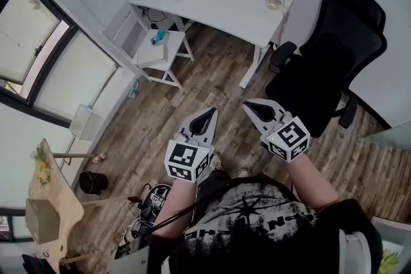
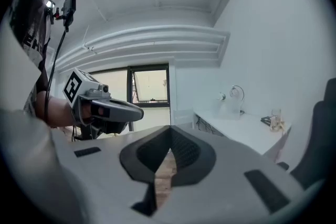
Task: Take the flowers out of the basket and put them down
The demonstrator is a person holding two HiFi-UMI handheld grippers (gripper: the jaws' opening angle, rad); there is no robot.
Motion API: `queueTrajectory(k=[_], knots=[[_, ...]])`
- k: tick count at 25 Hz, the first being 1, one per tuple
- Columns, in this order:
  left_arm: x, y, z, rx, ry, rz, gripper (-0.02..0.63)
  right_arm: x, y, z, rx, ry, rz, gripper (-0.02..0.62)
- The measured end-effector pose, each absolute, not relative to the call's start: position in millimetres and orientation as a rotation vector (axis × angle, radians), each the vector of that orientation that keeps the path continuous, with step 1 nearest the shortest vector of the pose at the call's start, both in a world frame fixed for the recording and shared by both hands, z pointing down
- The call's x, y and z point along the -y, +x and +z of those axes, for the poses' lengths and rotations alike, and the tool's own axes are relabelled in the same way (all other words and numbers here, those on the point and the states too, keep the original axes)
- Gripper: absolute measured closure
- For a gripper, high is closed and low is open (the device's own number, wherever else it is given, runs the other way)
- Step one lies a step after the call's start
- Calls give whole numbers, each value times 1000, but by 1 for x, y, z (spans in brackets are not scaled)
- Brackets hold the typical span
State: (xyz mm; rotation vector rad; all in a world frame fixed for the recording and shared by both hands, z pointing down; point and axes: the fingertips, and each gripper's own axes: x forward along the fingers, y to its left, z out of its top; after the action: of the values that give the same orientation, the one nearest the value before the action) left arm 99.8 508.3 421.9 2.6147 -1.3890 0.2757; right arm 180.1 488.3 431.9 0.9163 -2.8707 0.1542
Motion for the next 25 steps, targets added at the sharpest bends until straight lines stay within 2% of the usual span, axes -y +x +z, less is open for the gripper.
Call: queueTrajectory(k=[15, 25], knots=[[-487, 102, 435, 1368, 2579, 246, 595, -470, 182, 434, 2851, 916, 131, 578], [-414, 60, 445, 1292, 2606, 235, 595, -404, 135, 441, 2812, 936, 122, 578]])
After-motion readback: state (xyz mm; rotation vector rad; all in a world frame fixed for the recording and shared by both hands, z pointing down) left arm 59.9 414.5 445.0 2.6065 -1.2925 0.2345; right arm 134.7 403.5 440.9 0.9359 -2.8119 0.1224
